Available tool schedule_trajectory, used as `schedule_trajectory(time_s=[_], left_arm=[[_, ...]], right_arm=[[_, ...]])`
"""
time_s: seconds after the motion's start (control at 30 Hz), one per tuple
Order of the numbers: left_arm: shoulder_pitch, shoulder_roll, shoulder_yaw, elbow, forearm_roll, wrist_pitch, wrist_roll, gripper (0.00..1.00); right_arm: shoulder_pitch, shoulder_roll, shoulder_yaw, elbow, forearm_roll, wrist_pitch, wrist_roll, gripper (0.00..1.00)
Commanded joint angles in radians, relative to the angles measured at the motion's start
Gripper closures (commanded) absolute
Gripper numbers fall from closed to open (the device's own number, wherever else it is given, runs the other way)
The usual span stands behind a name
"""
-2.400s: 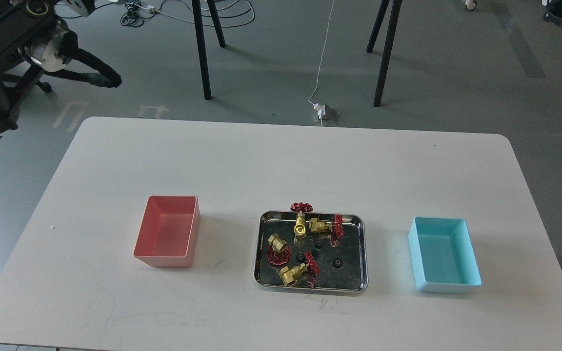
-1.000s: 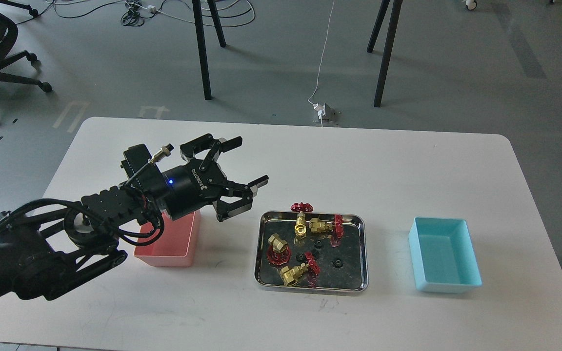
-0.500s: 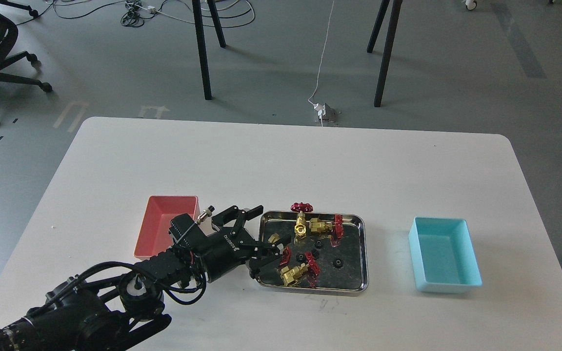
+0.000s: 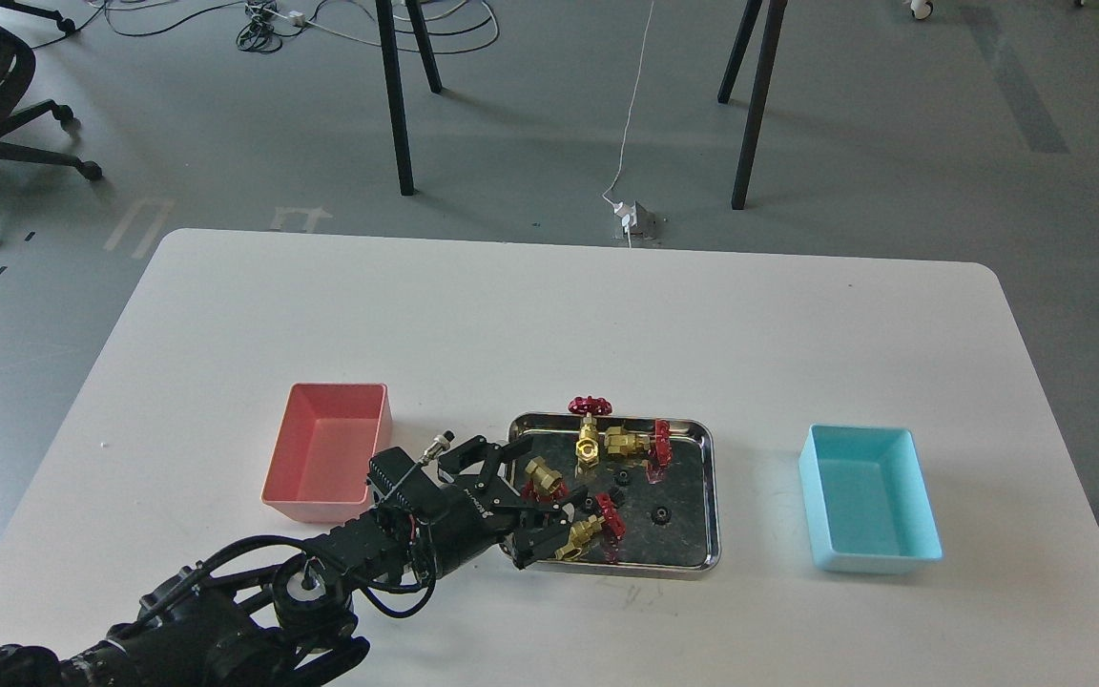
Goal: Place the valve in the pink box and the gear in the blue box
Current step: 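Close the left gripper on the brass valve with red handwheel, then lift the valve and carry it into the pink box, releasing it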
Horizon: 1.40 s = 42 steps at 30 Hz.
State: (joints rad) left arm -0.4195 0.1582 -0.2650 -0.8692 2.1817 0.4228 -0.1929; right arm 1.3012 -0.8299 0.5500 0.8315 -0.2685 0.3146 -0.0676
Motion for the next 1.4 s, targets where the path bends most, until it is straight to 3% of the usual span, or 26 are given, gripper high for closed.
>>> schedule_trajectory(time_s=[0.0,0.1,0.13,0.43,0.67,0.9,1.07,1.37], left_arm=[[-0.001,-0.008,0.001,0.019,0.000,-0.001,-0.010,0.27],[0.001,-0.008,0.001,0.021,0.000,-0.001,-0.019,0.35],[0.002,-0.008,0.001,0.021,0.000,-0.001,-0.031,0.45],[0.005,-0.009,-0.020,0.000,0.000,-0.002,-0.048,0.91],[0.002,0.039,-0.195,-0.114,0.000,-0.004,-0.049,0.92],[0.021,0.326,-0.301,-0.267,-0.080,0.002,-0.043,0.91],[0.111,0.466,-0.284,-0.284,-0.117,0.027,-0.046,0.90],[0.192,0.471,-0.261,-0.214,-0.070,0.066,-0.048,0.87]], right_arm=[[0.001,0.000,0.001,-0.002,0.000,0.000,0.000,0.01],[0.001,0.000,-0.001,-0.003,0.000,0.000,0.002,0.01],[0.001,0.000,-0.001,-0.003,0.000,0.000,0.002,0.01],[-0.005,0.002,-0.004,-0.012,-0.003,0.000,0.003,0.01],[-0.014,0.017,-0.005,-0.055,-0.003,0.006,0.003,0.01],[-0.005,0.017,-0.018,-0.054,-0.020,0.005,0.003,0.01],[-0.002,0.018,-0.022,-0.054,-0.020,0.006,0.003,0.01],[0.000,0.025,-0.022,-0.054,-0.021,0.005,0.005,0.01]])
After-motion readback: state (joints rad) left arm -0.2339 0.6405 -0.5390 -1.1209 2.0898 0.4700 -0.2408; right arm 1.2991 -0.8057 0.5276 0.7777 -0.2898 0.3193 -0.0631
